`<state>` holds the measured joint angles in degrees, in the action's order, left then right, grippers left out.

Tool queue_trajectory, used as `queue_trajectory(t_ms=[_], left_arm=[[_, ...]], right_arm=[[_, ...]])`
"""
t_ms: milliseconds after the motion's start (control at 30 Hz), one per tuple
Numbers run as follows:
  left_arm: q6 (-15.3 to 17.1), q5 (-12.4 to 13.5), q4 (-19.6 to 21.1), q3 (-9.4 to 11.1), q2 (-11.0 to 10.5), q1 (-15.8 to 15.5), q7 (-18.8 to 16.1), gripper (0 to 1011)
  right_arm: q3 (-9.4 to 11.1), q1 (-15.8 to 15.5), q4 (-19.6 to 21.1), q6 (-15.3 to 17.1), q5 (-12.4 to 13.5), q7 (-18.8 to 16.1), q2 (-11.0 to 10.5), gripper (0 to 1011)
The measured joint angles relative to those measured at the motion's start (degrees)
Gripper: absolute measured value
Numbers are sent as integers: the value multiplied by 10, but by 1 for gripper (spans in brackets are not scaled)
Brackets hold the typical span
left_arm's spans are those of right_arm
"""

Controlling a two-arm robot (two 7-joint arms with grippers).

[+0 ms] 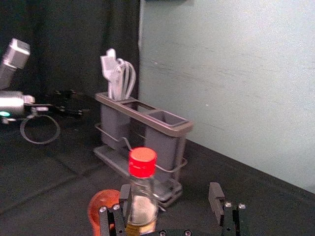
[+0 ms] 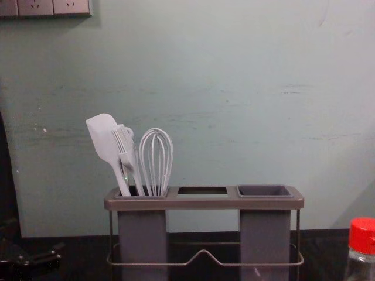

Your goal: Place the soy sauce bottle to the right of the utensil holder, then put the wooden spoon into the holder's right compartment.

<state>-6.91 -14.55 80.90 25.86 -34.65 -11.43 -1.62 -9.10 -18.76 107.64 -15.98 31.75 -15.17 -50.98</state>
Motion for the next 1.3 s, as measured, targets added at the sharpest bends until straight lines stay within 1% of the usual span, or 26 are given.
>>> queue_trajectory(t_ms=[33,100,200,433,467,600,633,767,1167,1233,1300], left_arm=[[0,0,0,0,0,0,0,1005],[0,0,0,0,0,0,0,1005],[0,0,0,0,0,0,0,1005],[0,0,0,0,0,0,0,1005],[0,0,0,0,0,0,0,1005],[0,0,0,0,0,0,0,1005],[0,0,0,0,0,0,0,1005],[0,0,0,0,0,0,0,1005],[0,0,0,0,0,0,0,1005],[0,0,0,0,0,0,0,1005],[0,0,0,0,0,0,0,1005]], right_arm=[[0,-1,2,-1,7,-10,0,1004],[-1,1,2,-1,11,-17,3,1004],[-9,15,-2,-1,15,-30,15,1004],[-38,62,-29,11,21,-56,57,1004],[-45,74,-36,15,21,-61,67,1004],[-56,93,-50,22,20,-68,84,1004],[-60,102,-56,25,19,-70,93,1004],[-69,119,-70,34,12,-78,112,1004],[-71,127,-83,40,-8,-88,135,1004],[-70,127,-84,41,-10,-89,138,985],[-67,126,-84,42,-13,-90,141,937]])
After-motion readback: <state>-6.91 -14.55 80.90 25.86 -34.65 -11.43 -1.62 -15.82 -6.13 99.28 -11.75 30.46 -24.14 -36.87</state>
